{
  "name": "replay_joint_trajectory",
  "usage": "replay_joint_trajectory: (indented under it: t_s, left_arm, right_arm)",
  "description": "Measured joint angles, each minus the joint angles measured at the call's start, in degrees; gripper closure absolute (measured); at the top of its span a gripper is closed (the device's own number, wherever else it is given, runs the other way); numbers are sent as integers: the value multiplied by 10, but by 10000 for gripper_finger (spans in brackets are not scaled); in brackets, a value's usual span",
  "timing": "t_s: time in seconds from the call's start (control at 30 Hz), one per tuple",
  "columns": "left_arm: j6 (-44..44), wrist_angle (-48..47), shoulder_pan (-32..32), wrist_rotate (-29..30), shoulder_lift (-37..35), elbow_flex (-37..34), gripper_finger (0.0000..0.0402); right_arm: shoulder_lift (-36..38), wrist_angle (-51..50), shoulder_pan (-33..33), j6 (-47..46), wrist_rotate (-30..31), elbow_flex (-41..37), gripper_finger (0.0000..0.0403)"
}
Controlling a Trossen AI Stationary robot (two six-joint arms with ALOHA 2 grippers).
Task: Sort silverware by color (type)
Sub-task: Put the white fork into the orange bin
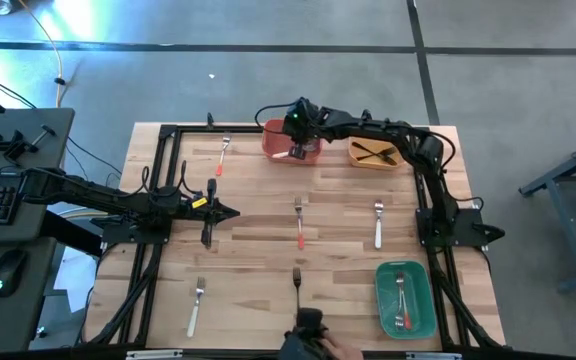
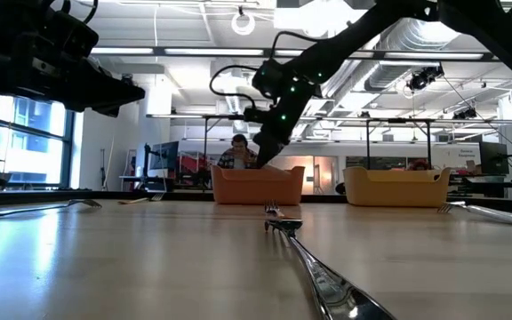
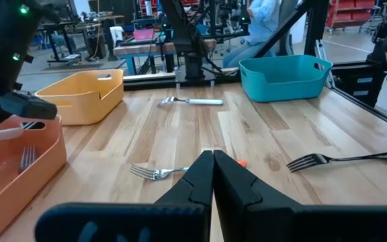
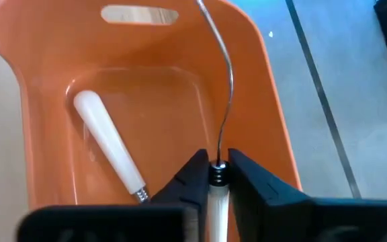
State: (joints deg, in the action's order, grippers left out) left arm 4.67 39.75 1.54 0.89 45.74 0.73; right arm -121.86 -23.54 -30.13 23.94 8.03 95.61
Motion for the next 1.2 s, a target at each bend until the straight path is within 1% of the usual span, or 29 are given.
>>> replay_joint_trajectory:
  t_s: [0.17,0.23,0.3,0.37,0.47,0.53,0.6,0.67,0.73,0.83,1.03,1.2]
  left_arm:
    - [0,0,0,0,0,0,401]
    - [0,0,0,0,0,0,401]
    - [1,0,0,0,0,0,401]
    - [1,0,0,0,0,0,401]
    - [1,0,0,0,0,0,401]
    - [1,0,0,0,0,0,401]
    - [1,0,0,0,0,0,401]
    - [0,-1,0,0,0,0,401]
    - [0,-2,0,0,0,0,401]
    - [0,-2,0,0,0,0,401]
    - [-1,-1,0,0,0,0,401]
    - [-1,-1,0,0,0,0,401]
  right_arm:
    - [0,-1,2,-15,1,0,303]
    - [1,-4,6,-14,7,0,293]
    - [8,-9,14,-14,28,0,292]
    - [22,-12,25,-8,59,0,304]
    - [54,-23,45,10,95,0,337]
    - [78,-29,58,11,91,0,365]
    - [101,-25,68,10,63,-2,391]
    - [122,-4,74,5,29,-19,397]
    - [137,36,79,-4,7,-48,392]
    - [163,117,85,-6,-6,-119,395]
    - [224,300,89,-26,-28,-287,399]
    - [299,417,102,-58,-35,-417,402]
